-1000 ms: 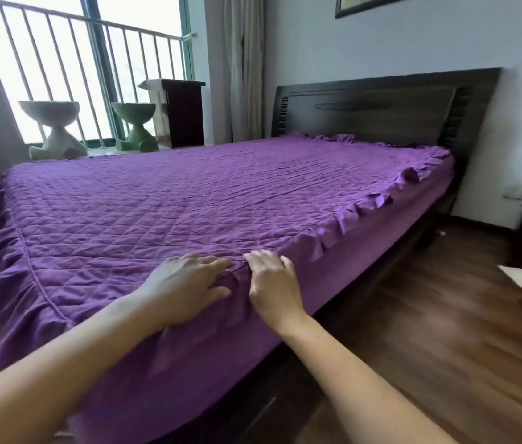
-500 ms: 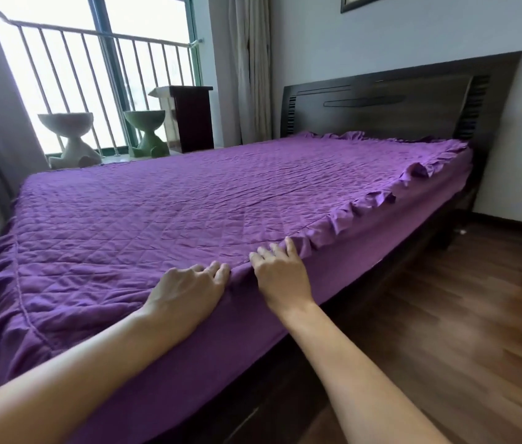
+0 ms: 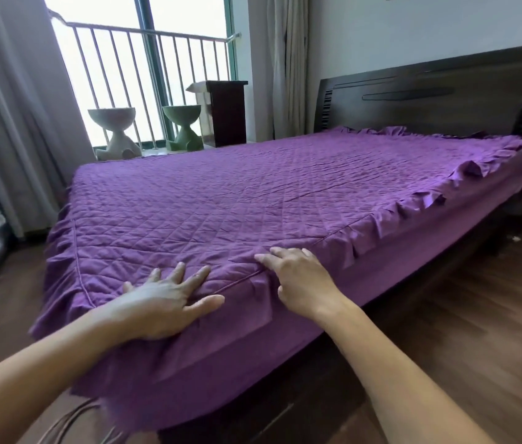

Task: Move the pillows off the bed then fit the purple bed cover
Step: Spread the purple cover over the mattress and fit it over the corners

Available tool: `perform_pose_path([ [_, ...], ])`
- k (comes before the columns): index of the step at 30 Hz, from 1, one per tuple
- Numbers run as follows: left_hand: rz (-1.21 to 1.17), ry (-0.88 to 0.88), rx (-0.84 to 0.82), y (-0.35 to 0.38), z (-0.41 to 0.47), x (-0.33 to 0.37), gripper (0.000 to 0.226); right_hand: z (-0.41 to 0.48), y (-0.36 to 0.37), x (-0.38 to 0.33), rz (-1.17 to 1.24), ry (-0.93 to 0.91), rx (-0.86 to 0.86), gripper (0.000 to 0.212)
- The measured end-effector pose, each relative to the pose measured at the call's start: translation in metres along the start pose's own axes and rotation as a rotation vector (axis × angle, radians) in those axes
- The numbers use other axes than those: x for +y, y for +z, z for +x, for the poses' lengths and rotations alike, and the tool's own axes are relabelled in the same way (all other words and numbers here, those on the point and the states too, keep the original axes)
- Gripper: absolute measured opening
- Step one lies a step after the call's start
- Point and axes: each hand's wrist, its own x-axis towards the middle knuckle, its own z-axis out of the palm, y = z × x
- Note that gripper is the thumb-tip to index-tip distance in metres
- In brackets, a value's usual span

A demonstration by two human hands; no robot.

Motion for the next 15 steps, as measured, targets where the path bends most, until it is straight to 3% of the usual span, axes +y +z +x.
perform_pose_path([
  [4, -0.041, 0.062, 0.101, -0.024, 0.021, 0.001, 0.107, 0.021, -0.003, -0.016, 0.143, 0.015, 0.180, 0.039],
  [6, -0.010, 0.007, 0.152, -0.033, 0.032, 0.010, 0.076, 0.036, -0.004, -0.021, 0.156, 0.038, 0.199, 0.042],
  [8, -0.018, -0.010, 0.132, -0.029, 0.045, 0.019, 0.057, 0.050, -0.001, -0.021, 0.144, 0.076, 0.029, 0.047],
  [11, -0.083, 0.021, 0.067, -0.011, 0.050, 0.019, 0.054, 0.063, 0.010, -0.010, 0.136, 0.086, -0.278, 0.049],
  [15, -0.080, 0.042, 0.073, 0.000, 0.047, 0.013, 0.058, 0.060, 0.026, -0.003, 0.159, 0.057, -0.276, 0.050],
])
